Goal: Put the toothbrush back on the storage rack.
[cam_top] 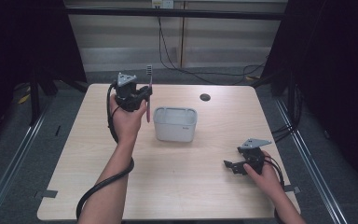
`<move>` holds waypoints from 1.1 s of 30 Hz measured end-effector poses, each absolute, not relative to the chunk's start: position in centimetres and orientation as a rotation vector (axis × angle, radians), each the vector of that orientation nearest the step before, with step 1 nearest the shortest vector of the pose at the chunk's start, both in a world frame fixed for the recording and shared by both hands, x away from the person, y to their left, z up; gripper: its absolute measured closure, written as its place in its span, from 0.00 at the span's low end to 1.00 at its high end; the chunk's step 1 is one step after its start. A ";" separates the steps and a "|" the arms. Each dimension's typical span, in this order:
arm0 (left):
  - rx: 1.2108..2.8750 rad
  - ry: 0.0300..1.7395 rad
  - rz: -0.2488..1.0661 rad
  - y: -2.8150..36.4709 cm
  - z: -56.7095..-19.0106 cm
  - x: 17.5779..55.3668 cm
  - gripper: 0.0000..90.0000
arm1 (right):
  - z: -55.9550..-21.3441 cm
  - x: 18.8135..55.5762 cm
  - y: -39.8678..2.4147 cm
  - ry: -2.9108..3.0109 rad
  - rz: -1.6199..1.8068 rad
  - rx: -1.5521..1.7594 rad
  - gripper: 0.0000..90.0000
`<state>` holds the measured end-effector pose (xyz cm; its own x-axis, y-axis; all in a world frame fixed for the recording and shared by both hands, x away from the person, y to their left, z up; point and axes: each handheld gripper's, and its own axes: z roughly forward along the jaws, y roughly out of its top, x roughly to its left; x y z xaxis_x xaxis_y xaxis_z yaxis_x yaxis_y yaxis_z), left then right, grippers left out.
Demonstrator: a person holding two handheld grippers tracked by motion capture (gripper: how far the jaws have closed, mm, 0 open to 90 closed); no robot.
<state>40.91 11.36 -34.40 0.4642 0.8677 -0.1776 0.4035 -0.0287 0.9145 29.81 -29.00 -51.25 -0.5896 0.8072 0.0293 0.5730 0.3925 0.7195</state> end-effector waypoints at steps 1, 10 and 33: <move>1.636 1.120 0.539 11.3 -34.4 41.0 0.89 | -51.3 29.8 -29.0 2.330 1.013 1.201 0.14; 1.632 1.119 0.540 10.8 -34.2 41.4 0.89 | -51.2 29.8 -29.0 2.330 1.010 1.203 0.14; 1.621 1.113 0.551 9.8 -34.7 42.2 0.89 | -51.3 29.9 -29.0 2.333 1.012 1.196 0.14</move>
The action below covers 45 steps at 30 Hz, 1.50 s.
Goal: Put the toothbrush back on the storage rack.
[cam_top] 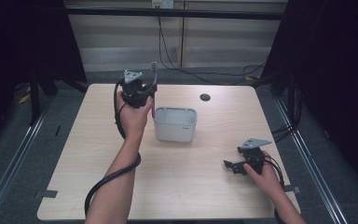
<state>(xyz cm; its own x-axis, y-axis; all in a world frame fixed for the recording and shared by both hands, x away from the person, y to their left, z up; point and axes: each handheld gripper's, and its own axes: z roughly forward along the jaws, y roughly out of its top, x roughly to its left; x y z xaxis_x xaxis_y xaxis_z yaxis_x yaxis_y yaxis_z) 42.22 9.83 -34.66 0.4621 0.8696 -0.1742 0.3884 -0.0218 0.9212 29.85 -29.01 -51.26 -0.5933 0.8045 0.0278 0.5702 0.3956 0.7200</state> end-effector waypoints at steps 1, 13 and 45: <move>1.622 1.111 0.549 9.7 -34.6 42.2 0.89 | -51.3 29.8 -29.0 2.332 1.011 1.198 0.14; 1.629 1.110 0.561 8.8 -35.3 42.6 0.89 | -51.3 29.9 -29.0 2.334 1.013 1.197 0.14; 1.668 1.139 0.547 8.0 -38.5 42.5 0.89 | -51.3 29.9 -29.0 2.335 1.015 1.202 0.14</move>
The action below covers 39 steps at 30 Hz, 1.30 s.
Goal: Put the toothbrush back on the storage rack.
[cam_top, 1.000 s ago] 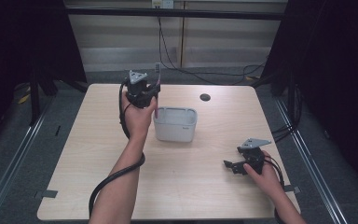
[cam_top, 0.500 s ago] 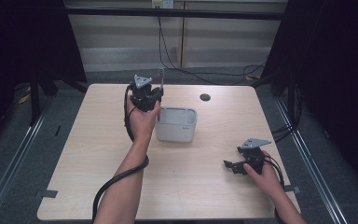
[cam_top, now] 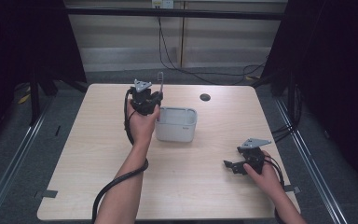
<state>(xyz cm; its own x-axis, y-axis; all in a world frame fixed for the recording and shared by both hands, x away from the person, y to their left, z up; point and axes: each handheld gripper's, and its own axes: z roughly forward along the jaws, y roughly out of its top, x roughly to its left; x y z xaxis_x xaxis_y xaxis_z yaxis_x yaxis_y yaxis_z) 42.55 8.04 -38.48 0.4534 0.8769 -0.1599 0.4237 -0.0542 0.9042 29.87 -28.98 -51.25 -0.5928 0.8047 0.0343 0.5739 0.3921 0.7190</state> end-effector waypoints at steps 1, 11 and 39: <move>1.668 1.144 0.548 8.1 -38.6 42.5 0.89 | -51.2 29.9 -29.0 2.336 1.014 1.202 0.14; 1.674 1.155 0.534 8.1 -39.5 42.3 0.89 | -51.2 29.9 -29.0 2.337 1.015 1.202 0.14; 1.689 1.164 0.518 8.2 -40.8 41.5 0.89 | -51.3 29.9 -29.0 2.336 1.015 1.199 0.14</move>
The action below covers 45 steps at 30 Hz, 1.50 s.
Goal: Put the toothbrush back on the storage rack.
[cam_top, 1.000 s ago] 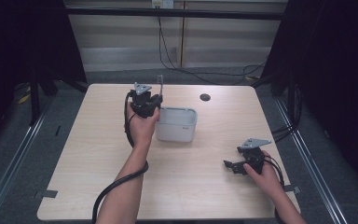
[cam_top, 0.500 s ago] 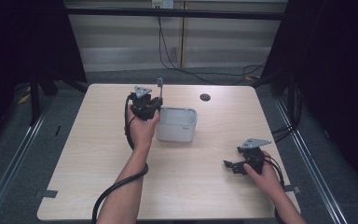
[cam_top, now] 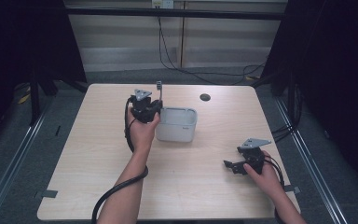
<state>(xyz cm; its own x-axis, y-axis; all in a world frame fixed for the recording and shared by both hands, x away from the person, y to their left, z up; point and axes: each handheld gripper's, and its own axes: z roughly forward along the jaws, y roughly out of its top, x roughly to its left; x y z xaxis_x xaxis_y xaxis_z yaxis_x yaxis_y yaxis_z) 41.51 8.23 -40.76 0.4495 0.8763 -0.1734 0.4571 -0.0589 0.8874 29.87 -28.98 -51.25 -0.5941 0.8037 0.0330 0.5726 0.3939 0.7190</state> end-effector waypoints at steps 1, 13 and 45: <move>1.692 1.164 0.520 8.2 -40.8 41.4 0.89 | -51.3 29.9 -29.0 2.336 1.015 1.199 0.14; 1.714 1.171 0.515 8.2 -41.6 41.0 0.89 | -51.3 29.9 -29.0 2.336 1.018 1.191 0.14; 1.775 1.171 0.507 8.0 -42.5 40.3 0.89 | -51.3 29.9 -29.0 2.336 1.018 1.192 0.14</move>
<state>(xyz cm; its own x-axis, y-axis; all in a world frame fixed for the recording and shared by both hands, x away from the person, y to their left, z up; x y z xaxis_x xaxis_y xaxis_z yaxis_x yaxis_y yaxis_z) 40.33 8.03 -42.46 0.4624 0.8754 -0.1406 0.4965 -0.1243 0.8591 29.92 -28.98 -51.27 -0.5970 0.8016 0.0302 0.5681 0.3959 0.7215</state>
